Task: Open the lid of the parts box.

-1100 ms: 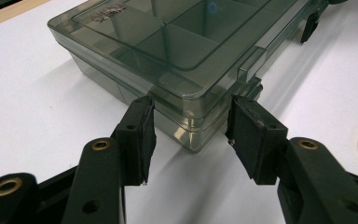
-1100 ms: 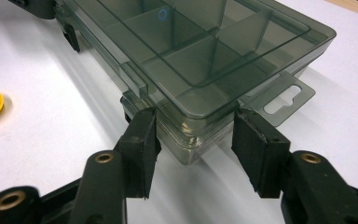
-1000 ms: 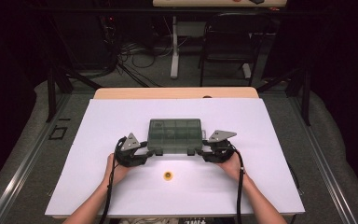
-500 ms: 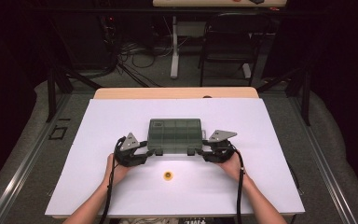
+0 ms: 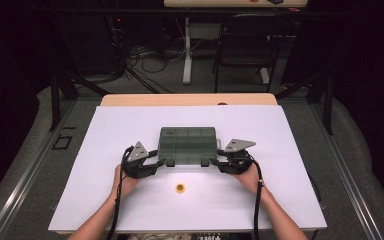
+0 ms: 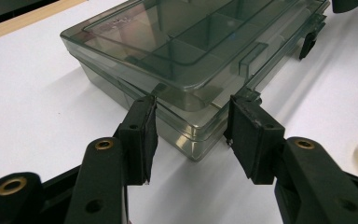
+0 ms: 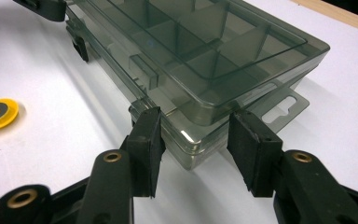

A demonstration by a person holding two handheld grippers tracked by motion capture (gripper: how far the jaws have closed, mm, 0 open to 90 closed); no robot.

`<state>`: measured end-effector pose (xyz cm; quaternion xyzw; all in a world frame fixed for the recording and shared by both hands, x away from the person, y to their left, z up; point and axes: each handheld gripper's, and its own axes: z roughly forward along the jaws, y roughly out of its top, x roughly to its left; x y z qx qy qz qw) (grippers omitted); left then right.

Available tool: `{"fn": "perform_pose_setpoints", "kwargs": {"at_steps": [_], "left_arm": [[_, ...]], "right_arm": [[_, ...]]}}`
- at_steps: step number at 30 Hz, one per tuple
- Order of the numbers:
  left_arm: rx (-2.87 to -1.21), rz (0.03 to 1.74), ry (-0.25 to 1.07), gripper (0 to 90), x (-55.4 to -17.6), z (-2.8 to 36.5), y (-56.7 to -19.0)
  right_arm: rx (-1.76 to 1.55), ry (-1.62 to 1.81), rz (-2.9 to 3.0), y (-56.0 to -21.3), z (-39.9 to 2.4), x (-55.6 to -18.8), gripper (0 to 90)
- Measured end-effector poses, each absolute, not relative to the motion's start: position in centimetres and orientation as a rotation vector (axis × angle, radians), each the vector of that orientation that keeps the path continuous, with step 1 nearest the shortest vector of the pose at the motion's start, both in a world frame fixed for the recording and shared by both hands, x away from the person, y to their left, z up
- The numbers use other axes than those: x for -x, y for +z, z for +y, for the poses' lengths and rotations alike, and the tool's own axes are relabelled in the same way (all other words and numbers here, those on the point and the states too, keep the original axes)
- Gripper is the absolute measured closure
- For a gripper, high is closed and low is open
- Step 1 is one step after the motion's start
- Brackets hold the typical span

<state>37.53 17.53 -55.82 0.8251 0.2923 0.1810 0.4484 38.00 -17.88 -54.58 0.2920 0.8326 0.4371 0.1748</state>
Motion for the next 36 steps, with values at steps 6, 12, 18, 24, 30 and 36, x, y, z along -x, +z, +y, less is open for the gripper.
{"fn": "perform_pose_setpoints", "kwargs": {"at_steps": [6, 12, 18, 24, 30, 36], "left_arm": [[-2.036, 0.729, 0.452, 51.9, -37.5, 17.5, -55.8], [-2.019, 0.748, 0.49, 38.0, -37.4, 17.4, -55.5], [-2.005, 0.767, 0.558, 36.1, -37.3, 17.1, -55.3], [-1.971, 0.725, 0.635, 38.6, -37.4, 16.4, -54.7], [-1.967, 0.696, 0.642, 41.3, -37.2, 16.4, -54.6], [-1.986, 0.616, 0.687, 41.2, -37.5, 16.4, -54.1]], "right_arm": [[-0.823, 1.254, 2.34, -54.3, -18.0, -37.9, 55.7], [-0.824, 1.264, 2.332, -54.2, -18.0, -37.9, 55.8], [-0.81, 1.269, 2.337, -54.1, -17.9, -37.9, 55.8], [-0.808, 1.269, 2.333, -54.0, -17.9, -37.9, 55.9], [-0.811, 1.259, 2.328, -54.0, -18.0, -37.9, 51.5], [-0.814, 1.202, 2.284, -53.6, -18.0, -38.1, 41.3]]}}
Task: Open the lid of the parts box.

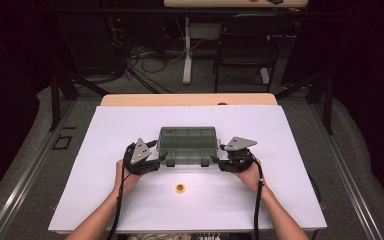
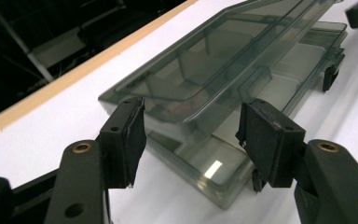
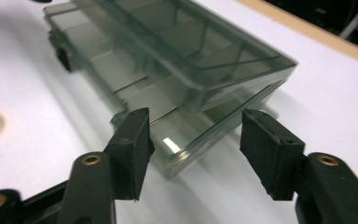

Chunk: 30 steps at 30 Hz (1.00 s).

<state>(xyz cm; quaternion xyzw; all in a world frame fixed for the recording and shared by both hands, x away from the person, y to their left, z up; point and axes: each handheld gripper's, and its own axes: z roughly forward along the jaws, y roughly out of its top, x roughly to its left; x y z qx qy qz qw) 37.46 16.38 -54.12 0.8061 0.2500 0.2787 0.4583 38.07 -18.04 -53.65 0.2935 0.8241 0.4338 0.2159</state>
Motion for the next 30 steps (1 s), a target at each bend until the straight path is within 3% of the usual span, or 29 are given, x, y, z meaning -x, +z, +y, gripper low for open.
{"fn": "perform_pose_setpoints", "kwargs": {"at_steps": [5, 18, 30], "left_arm": [[-1.979, 0.604, 0.716, 41.7, -37.7, 16.2, -53.9], [-1.928, 0.6, 0.715, 50.6, -38.4, 16.8, -53.1], [-1.903, 0.614, 0.689, 59.8, -39.3, 17.3, -52.5]], "right_arm": [[-0.802, 1.2, 2.235, -53.2, -17.9, -38.2, 40.0], [-0.72, 1.203, 2.186, -51.8, -17.4, -39.4, 54.8], [-0.702, 1.202, 2.174, -51.1, -17.5, -39.9, 59.3]]}}
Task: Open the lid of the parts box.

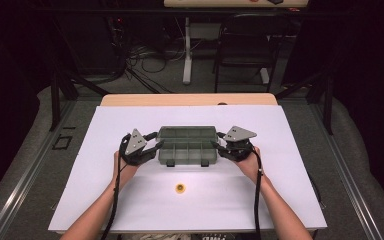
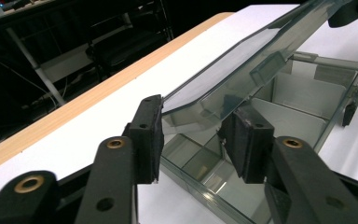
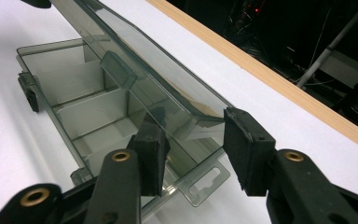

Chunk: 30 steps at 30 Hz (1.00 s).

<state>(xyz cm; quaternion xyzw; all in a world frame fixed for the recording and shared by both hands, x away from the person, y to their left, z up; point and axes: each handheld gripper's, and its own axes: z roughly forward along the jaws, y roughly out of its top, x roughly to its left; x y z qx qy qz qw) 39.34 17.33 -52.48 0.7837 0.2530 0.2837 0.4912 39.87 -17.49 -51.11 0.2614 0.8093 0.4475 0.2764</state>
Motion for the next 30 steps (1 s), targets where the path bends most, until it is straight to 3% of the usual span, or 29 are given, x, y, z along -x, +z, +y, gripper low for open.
{"fn": "perform_pose_setpoints", "kwargs": {"at_steps": [13, 30], "left_arm": [[-1.891, 0.632, 0.642, 64.2, -40.2, 17.8, -51.7], [-1.883, 0.647, 0.607, 67.6, -41.5, 18.0, -51.1]], "right_arm": [[-0.732, 1.183, 2.202, -50.0, -17.2, -40.7, 58.4], [-0.778, 1.142, 2.205, -49.6, -16.9, -41.7, 63.6]]}}
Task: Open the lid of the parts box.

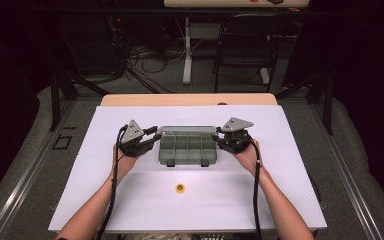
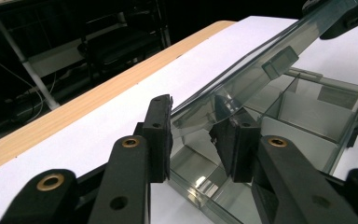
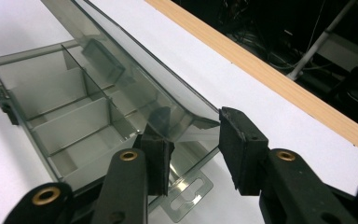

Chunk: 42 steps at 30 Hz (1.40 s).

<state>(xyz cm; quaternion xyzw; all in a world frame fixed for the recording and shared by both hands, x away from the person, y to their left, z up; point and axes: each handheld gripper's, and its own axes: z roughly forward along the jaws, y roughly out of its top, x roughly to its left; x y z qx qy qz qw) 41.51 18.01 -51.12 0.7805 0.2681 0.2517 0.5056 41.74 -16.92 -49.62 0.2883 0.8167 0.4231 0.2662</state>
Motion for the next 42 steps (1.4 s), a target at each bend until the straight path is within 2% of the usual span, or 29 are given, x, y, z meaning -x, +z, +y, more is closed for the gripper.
{"fn": "perform_pose_setpoints", "kwargs": {"at_steps": [7, 16, 21, 42], "left_arm": [[-1.874, 0.645, 0.584, 70.0, -42.0, 18.3, -50.9], [-1.857, 0.663, 0.542, 69.3, -42.7, 18.4, -50.9], [-1.857, 0.679, 0.522, 68.3, -43.5, 18.3, -51.0], [-1.812, 0.769, 0.531, 73.8, -45.3, 18.0, -51.6]], "right_arm": [[-0.796, 1.122, 2.199, -49.2, -16.7, -42.3, 65.9], [-0.842, 1.158, 2.202, -49.2, -16.9, -43.2, 65.4], [-0.875, 1.182, 2.198, -49.4, -17.1, -43.6, 68.0], [-1.087, 1.197, 2.193, -50.0, -17.1, -46.5, 74.1]]}}
